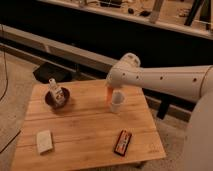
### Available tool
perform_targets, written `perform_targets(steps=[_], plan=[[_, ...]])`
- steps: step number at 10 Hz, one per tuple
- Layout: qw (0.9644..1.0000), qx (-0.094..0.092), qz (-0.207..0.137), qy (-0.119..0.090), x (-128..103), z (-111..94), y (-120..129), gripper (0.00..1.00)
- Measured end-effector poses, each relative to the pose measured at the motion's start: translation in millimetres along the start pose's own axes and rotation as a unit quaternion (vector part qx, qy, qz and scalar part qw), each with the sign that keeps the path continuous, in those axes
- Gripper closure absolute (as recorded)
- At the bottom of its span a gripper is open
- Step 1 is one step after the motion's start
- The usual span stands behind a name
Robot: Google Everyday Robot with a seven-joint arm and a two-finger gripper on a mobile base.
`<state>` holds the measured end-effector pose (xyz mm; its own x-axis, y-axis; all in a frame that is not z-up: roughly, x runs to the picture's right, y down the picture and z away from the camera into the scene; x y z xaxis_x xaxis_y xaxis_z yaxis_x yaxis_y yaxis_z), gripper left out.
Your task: Place the pepper in the ceramic cup
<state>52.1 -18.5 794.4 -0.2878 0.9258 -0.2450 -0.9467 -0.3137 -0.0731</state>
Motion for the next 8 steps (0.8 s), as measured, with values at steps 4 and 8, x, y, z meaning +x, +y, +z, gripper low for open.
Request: perform_targets(steps=[4, 8], plan=[[0.9979, -0.025, 0.057, 0.015, -25.4, -5.2, -9.3, 0.94], [0.9957, -0.039, 0.083, 0.011, -51.7, -6.0, -20.9, 0.94]])
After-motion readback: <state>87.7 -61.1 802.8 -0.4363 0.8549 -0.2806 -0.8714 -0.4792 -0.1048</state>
